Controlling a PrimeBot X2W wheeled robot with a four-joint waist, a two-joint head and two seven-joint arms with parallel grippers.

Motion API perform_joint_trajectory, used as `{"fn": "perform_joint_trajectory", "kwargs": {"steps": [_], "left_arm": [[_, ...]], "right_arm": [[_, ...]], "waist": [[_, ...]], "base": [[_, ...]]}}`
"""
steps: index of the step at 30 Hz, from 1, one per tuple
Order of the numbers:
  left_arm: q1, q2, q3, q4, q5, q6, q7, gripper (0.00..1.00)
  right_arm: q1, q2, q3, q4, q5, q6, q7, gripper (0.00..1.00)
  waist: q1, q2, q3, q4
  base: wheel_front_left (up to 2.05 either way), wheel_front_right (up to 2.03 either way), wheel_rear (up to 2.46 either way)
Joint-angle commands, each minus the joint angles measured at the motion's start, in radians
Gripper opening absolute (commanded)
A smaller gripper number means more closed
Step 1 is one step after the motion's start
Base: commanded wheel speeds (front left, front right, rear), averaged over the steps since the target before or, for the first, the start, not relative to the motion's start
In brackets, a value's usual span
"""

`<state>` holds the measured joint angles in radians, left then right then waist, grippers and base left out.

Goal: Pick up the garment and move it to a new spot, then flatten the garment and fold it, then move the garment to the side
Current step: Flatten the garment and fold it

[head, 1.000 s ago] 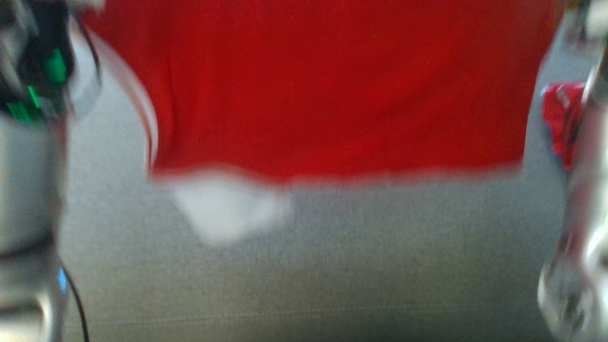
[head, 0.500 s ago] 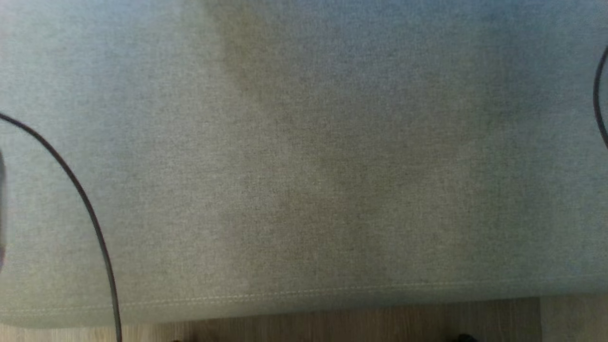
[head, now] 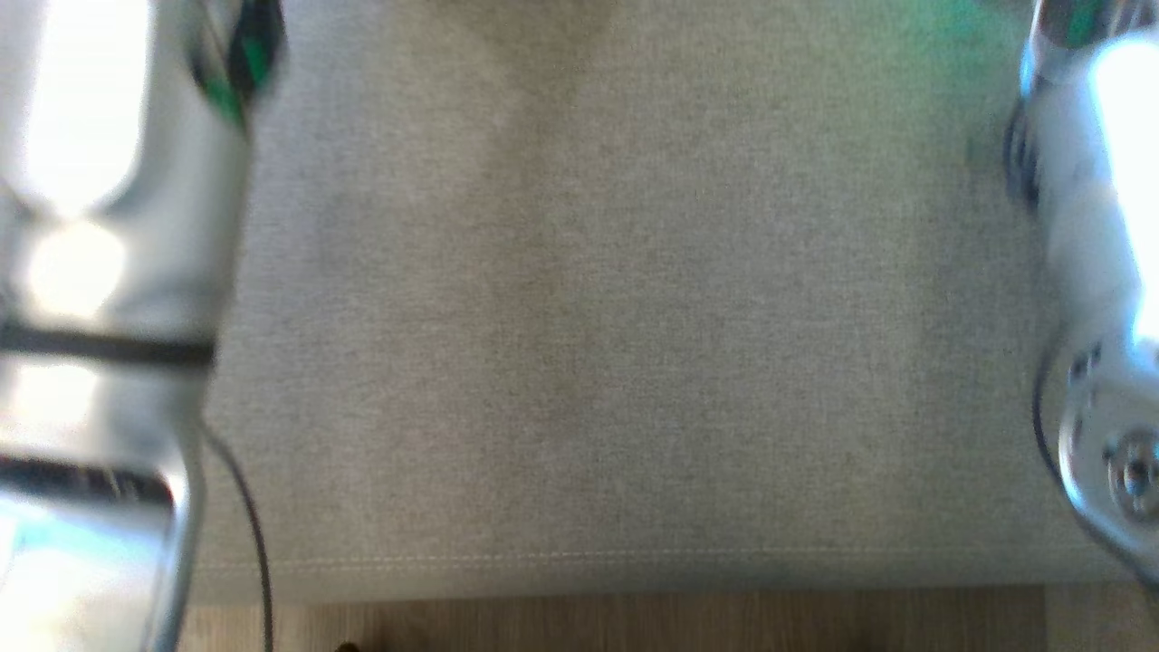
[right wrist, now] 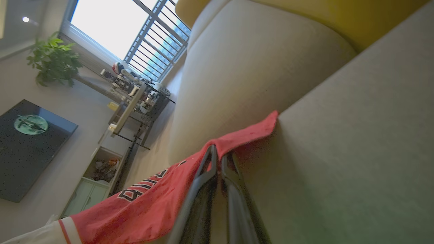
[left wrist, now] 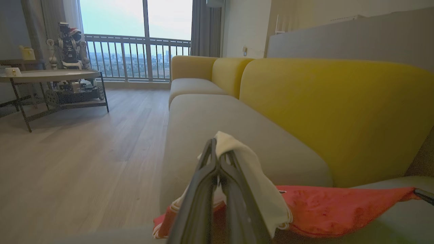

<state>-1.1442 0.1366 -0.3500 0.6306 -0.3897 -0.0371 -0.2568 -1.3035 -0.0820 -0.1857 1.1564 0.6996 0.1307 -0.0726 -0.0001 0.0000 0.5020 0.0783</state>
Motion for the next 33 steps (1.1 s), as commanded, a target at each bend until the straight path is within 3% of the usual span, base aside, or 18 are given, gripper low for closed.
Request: {"fn": "perform_joint_trajectory", "kwargs": {"steps": [1,12,21,33], "left_arm": [[-0.023,0.052,0.022,-0.032,0.004,-0.003,-0.005,0.0],[0.358,0.169,-0.084,-0.015,0.112,-0.031,-0.003,0.0],[0.5,0.26,-0.185,-0.009,0.19,-0.047,0.009,0.0],[0.612,0.325,-0.25,-0.045,0.209,-0.058,0.056,0.0]], "right_arm": [[-0.02,-0.008,0.008,-0.032,0.01,0.0,0.006,0.0],[0.258,-0.074,0.131,-0.028,0.017,0.0,0.079,0.0],[0.4,-0.115,0.241,-0.065,0.035,0.0,0.167,0.0],[0.481,-0.196,0.367,-0.029,0.001,0.0,0.28,0.0]], "waist": [[0.0001,0.0,-0.026,0.008],[0.0001,0.0,-0.181,0.031],[0.0001,0.0,-0.275,0.053],[0.0001,0.0,-0.35,0.064]], "base": [[0.0,0.0,0.0],[0.0,0.0,0.0],[0.0,0.0,0.0],[0.0,0.0,0.0]]}}
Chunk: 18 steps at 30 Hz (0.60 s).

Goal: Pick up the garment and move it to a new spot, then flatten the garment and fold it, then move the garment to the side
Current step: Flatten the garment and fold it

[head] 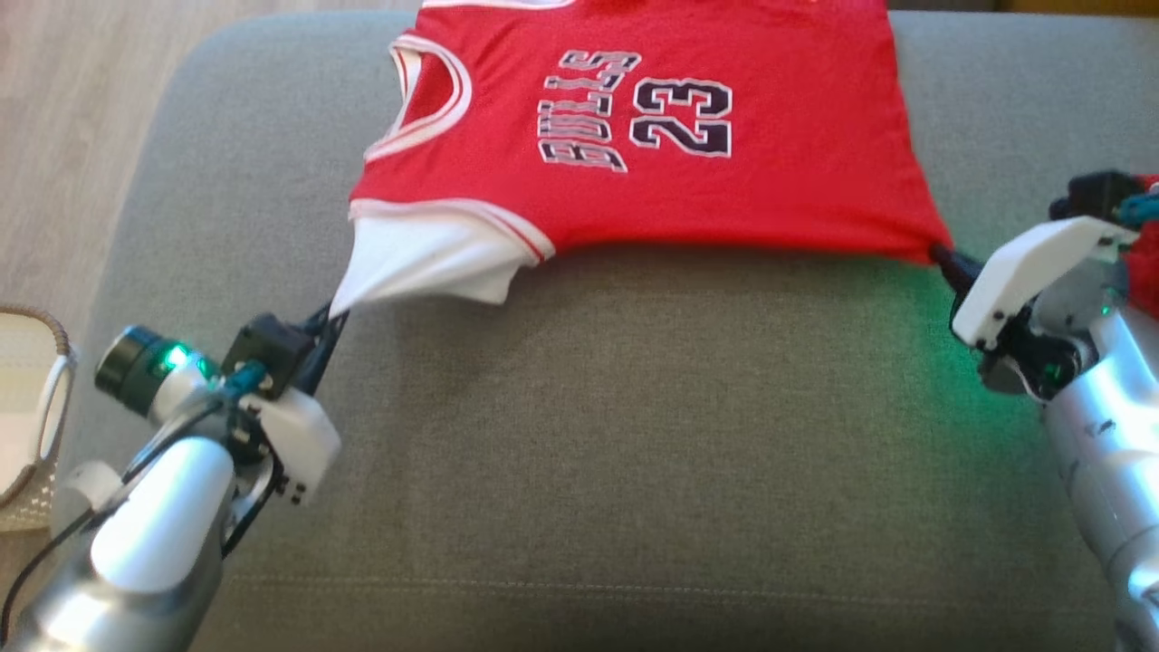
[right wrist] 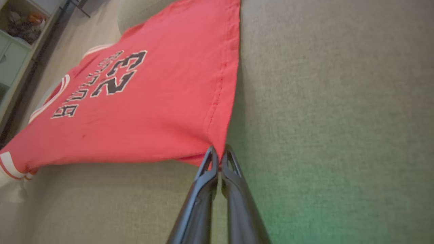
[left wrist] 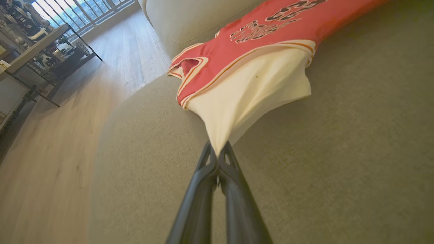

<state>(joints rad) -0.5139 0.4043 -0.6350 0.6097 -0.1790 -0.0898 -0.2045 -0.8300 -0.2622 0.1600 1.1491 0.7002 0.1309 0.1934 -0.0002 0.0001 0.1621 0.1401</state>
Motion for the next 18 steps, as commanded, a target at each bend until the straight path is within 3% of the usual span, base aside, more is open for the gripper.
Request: {"fn": "perform_joint_trajectory", "kwargs": {"steps": [1,13,18], "left_arm": [[-0.01,0.062,0.03,-0.026,-0.002,-0.007,0.008,0.0],[0.075,0.133,-0.026,-0.076,-0.036,-0.03,0.066,0.0],[0.113,0.163,-0.043,-0.12,-0.067,-0.035,0.1,0.0]], "right_arm": [[0.015,-0.019,0.032,-0.021,0.002,0.0,0.033,0.0],[0.101,-0.092,0.145,-0.086,0.028,0.0,0.13,0.0],[0.15,-0.111,0.173,-0.127,0.091,0.0,0.203,0.0]], "waist": [[0.0002,-0.0001,-0.016,0.003],[0.0002,-0.0001,-0.073,-0.01],[0.0002,-0.0001,-0.1,-0.011]], "base": [[0.0,0.0,0.0],[0.0,0.0,0.0],[0.0,0.0,0.0]]}}
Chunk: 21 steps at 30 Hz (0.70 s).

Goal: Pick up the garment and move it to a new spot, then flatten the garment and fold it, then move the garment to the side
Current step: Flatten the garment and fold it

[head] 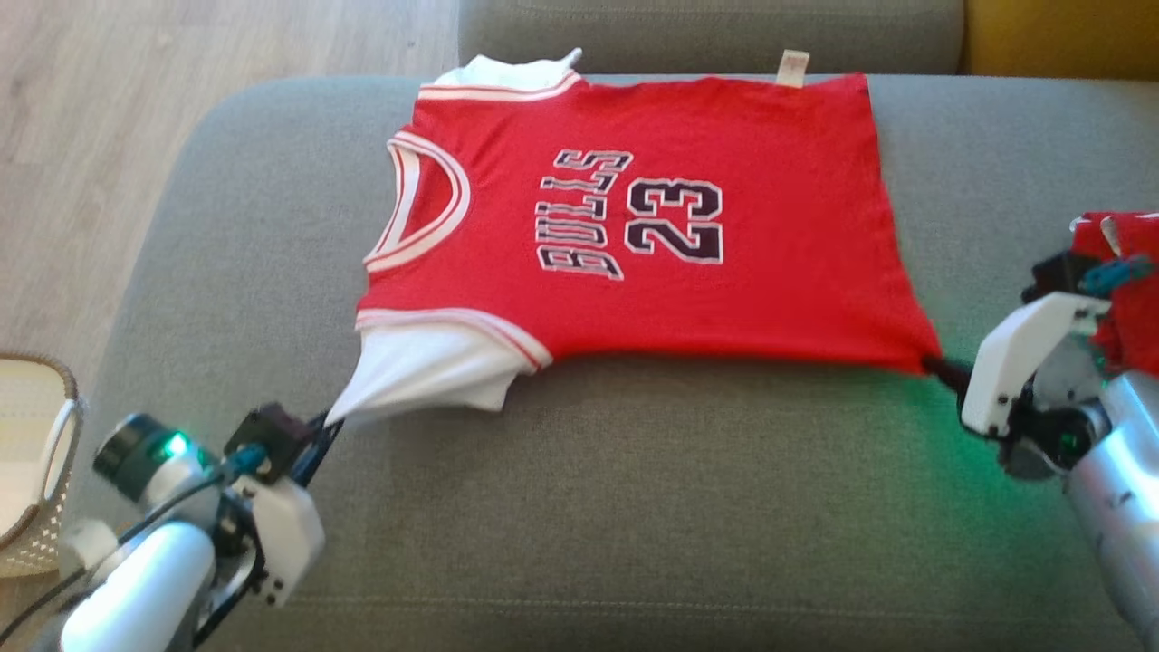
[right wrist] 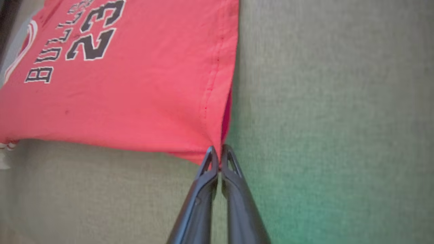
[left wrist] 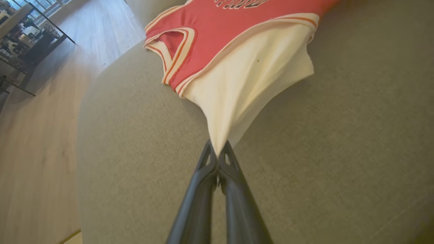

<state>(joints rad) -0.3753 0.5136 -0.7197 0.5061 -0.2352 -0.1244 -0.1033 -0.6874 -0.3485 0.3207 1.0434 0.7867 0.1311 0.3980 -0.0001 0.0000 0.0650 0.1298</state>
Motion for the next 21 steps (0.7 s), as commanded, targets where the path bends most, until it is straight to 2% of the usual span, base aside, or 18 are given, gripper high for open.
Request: {"fn": "perform_joint_trajectory", "kwargs": {"steps": [1,10,16,21], "left_arm": [[-0.017,0.061,0.039,-0.025,-0.018,-0.001,0.011,0.0],[0.076,0.123,0.027,-0.098,-0.085,-0.003,0.08,0.0],[0.152,0.17,0.019,-0.176,-0.228,-0.005,0.198,0.0],[0.192,0.228,-0.01,-0.273,-0.308,-0.006,0.255,0.0]], "right_arm": [[0.017,-0.029,0.018,-0.034,0.019,0.0,0.017,0.0],[0.085,-0.08,0.124,-0.17,0.109,0.0,0.196,0.0],[0.15,-0.135,0.173,-0.27,0.186,0.0,0.316,0.0],[0.19,-0.162,0.159,-0.322,0.258,0.0,0.39,0.0]], "waist": [[0.0001,0.0,-0.006,-0.002],[0.0001,0.0,-0.04,-0.022],[0.0001,0.0,-0.07,-0.024],[0.0001,0.0,-0.08,-0.024]], "base": [[0.0,0.0,0.0],[0.0,0.0,0.0],[0.0,0.0,0.0],[0.0,0.0,0.0]]}}
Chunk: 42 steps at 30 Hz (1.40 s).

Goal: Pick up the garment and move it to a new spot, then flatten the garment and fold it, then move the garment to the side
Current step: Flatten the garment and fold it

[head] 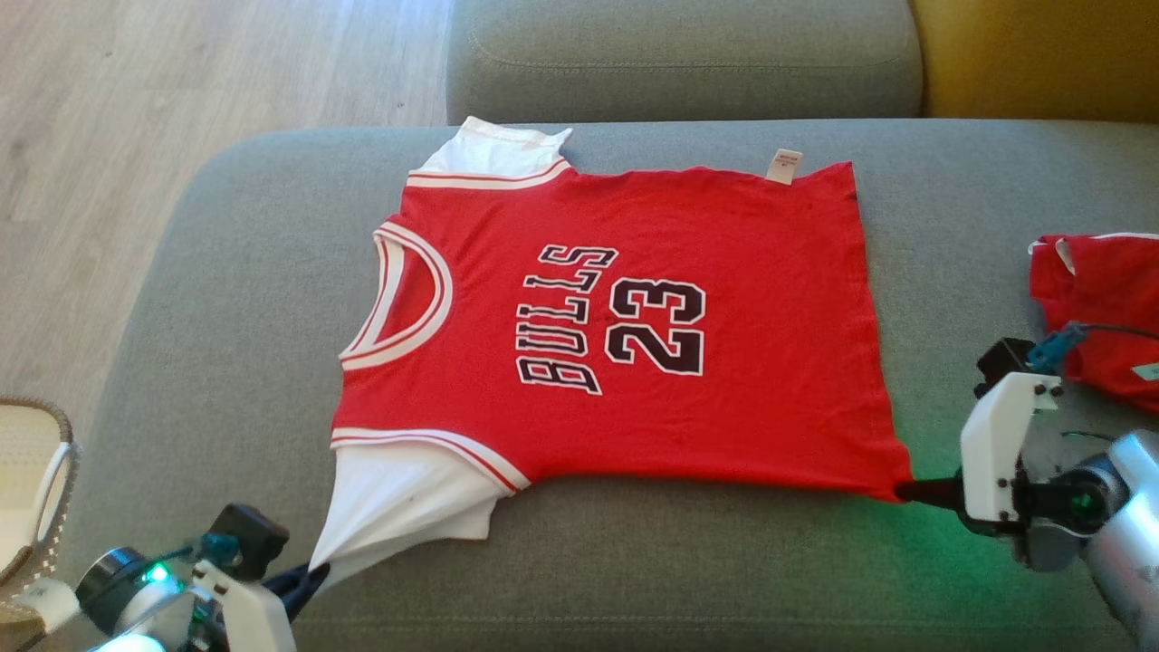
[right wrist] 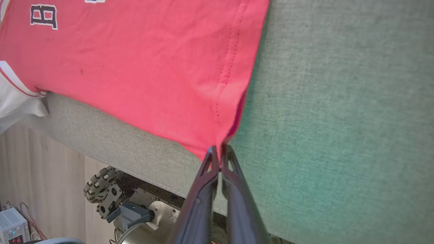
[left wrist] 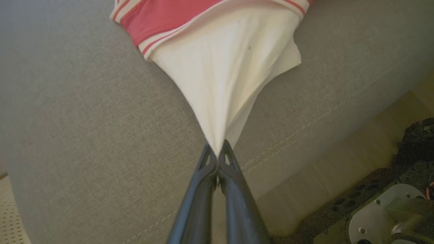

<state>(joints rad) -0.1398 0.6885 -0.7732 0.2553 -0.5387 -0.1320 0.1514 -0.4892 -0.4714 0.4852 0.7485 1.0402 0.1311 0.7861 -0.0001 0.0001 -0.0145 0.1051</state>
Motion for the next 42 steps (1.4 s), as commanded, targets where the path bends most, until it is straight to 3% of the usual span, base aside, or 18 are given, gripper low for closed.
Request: {"fn": "perform_joint_trajectory", "kwargs": {"steps": [1,10,28,42], "left_arm": [[-0.039,0.064,0.039,-0.04,-0.016,0.002,0.011,0.0],[-0.003,0.142,0.024,-0.143,-0.081,0.002,0.076,0.0],[0.055,0.198,0.007,-0.264,-0.191,0.006,0.189,0.0],[-0.017,0.22,0.114,-0.34,-0.246,0.035,0.128,0.0]], "right_arm": [[0.001,-0.044,-0.006,-0.036,0.012,0.0,0.01,0.0],[0.054,-0.065,-0.015,-0.068,0.031,0.0,0.109,0.0],[0.165,-0.08,-0.098,-0.181,-0.024,0.0,0.252,0.0],[0.139,0.03,-0.297,-0.249,-0.063,0.0,0.217,0.0]], "waist": [[0.0001,-0.0001,-0.002,0.002],[0.0001,-0.0001,-0.012,-0.003],[0.0001,-0.0001,-0.023,-0.008],[0.0001,-0.0001,0.008,-0.026]], "base": [[0.0,0.0,0.0],[0.0,0.0,0.0],[0.0,0.0,0.0],[0.0,0.0,0.0]]}}
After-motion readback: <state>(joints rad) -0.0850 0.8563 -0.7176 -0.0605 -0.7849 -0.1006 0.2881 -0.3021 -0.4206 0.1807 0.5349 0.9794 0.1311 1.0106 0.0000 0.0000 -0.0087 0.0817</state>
